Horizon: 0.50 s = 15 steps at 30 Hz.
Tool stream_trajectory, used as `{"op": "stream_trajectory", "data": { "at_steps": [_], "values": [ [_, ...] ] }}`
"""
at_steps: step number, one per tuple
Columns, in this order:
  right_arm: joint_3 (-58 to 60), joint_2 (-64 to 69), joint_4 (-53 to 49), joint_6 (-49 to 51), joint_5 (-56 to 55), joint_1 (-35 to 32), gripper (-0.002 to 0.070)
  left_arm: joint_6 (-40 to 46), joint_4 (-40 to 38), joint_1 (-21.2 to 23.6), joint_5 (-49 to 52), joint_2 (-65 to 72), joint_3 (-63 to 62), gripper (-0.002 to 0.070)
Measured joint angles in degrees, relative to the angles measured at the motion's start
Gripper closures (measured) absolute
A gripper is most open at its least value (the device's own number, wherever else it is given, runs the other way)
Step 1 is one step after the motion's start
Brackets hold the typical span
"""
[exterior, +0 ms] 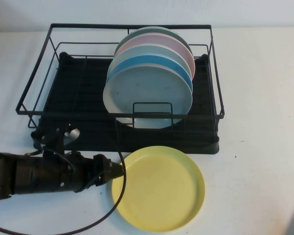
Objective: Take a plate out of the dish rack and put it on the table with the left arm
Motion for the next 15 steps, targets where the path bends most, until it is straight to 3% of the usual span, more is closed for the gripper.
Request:
{"op": "stream_trajectory", "data": {
  "at_steps": [4, 8, 10, 15],
  "values": [
    [0.00, 0.00, 0.02, 0.00, 0.00, 0.00, 0.0696, 0.40, 0.38, 0.15, -1.31, -3.47, 0.00, 0.0288],
    [0.00, 0.00, 0.02, 0.00, 0.00, 0.00, 0.0696, 2.06, 0.51, 1.49, -1.97, -10.48, 0.00, 0.0293],
    [0.00, 0.00, 0.02, 0.00, 0.00, 0.00, 0.0696, 3.08, 1.09, 2.22, -3.32, -15.13, 0.00, 0.0342],
    [0.00, 0.00, 0.02, 0.00, 0.00, 0.00, 0.0696, 4.51, 8.32, 2.70, -8.53, -30.39, 0.32, 0.0601]
  ]
}}
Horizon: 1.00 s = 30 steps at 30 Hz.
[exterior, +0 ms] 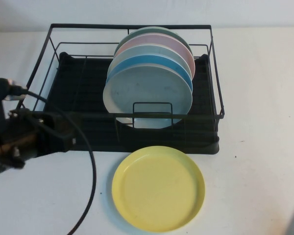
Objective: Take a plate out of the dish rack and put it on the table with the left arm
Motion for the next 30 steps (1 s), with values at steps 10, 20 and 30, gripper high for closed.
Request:
{"op": "stream_trajectory", "data": {
  "at_steps": [10, 20, 30],
  "values": [
    [0.00, 0.00, 0.00, 0.00, 0.00, 0.00, 0.0696, -15.93, 21.80, 0.00, -1.79, -22.30, 2.68, 0.0674],
    [0.00, 0.00, 0.10, 0.00, 0.00, 0.00, 0.0696, -25.06, 31.44, 0.00, 9.66, -25.66, 8.48, 0.0675],
    [0.00, 0.00, 0.10, 0.00, 0.02, 0.00, 0.0696, -25.34, 34.41, 0.02, 5.23, -27.68, 10.24, 0.0675]
  ]
}}
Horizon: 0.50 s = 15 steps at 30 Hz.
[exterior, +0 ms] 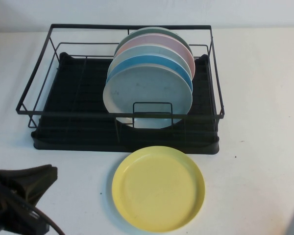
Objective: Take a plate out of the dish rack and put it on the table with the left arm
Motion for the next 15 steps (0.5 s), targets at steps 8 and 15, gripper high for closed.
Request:
{"op": "stream_trajectory", "data": {
  "at_steps": [8, 15],
  "values": [
    [0.00, 0.00, 0.00, 0.00, 0.00, 0.00, 0.0696, -0.42, -3.76, 0.00, -12.62, -12.68, 11.84, 0.0676],
    [0.00, 0.00, 0.00, 0.00, 0.00, 0.00, 0.0696, -32.78, 27.12, 0.10, -15.38, -33.37, 17.74, 0.0676]
  ]
}}
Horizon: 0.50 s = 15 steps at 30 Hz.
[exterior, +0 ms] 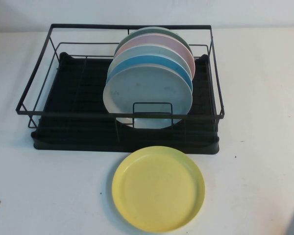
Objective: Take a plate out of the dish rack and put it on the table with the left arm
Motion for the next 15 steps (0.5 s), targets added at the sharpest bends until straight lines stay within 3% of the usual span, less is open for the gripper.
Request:
{"op": "stream_trajectory", "data": {
  "at_steps": [3, 5, 7, 15],
  "values": [
    [0.00, 0.00, 0.00, 0.00, 0.00, 0.00, 0.0696, -26.91, 21.21, 0.00, 2.93, -3.28, 2.56, 0.0676],
    [0.00, 0.00, 0.00, 0.00, 0.10, 0.00, 0.0696, -36.38, 27.58, 0.00, 4.51, -3.61, 4.65, 0.0676],
    [0.00, 0.00, 0.00, 0.00, 0.10, 0.00, 0.0696, -36.46, 29.48, 0.00, 4.62, -3.61, 6.80, 0.0676],
    [0.00, 0.00, 0.00, 0.00, 0.10, 0.00, 0.0696, -20.62, 23.72, 0.00, 4.99, -3.61, 7.68, 0.0676]
  ]
}}
